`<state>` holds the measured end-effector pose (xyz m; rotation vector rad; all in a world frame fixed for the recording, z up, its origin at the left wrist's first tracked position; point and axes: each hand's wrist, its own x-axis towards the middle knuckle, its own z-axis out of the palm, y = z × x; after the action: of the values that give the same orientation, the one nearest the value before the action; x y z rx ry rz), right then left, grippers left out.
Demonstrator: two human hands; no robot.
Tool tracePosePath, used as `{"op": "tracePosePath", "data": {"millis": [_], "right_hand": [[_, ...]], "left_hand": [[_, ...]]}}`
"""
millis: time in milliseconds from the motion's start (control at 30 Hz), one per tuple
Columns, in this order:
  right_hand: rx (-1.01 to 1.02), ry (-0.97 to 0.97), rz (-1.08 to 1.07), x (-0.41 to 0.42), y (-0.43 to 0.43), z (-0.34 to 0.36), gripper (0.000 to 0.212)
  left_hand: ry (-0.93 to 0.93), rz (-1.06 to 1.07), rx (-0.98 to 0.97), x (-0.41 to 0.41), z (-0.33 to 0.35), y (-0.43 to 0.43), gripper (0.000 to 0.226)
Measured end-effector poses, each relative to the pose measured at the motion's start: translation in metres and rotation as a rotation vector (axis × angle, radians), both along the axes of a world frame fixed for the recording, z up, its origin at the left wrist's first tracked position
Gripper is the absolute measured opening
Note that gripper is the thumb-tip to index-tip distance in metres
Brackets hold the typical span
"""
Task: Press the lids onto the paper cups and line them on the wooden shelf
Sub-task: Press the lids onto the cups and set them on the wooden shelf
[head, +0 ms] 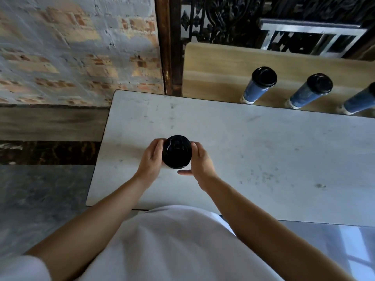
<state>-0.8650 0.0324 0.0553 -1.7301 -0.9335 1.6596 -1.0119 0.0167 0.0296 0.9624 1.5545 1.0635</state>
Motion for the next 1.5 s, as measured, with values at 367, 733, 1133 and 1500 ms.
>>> {"op": "tracePosePath", "data": {"millis": [367,733,1133,1500], "right_hand": [[-0.127,0.279,-0.097,0.010,-0.001,-0.002,0.027],[-0.052,0.243,-0.099,0.033,-0.023,0.002,0.032],[-0.047,0.266,-0.102,0.036,-0.024,-0.004,0.034],[-0.047,0.255,-0.112,0.034,-0.014,-0.007,0.031]], "left_hand": [[-0.114,0.085,-0.146,0.011,0.016,-0.006,0.031],[-0.195,0.125,-0.449,0.021,0.030,-0.011,0.039],[-0.152,-0.029,-0.451,0.013,0.032,-0.005,0.043],[-0.204,-0.088,-0.380,0.013,0.030,0.012,0.017]]}}
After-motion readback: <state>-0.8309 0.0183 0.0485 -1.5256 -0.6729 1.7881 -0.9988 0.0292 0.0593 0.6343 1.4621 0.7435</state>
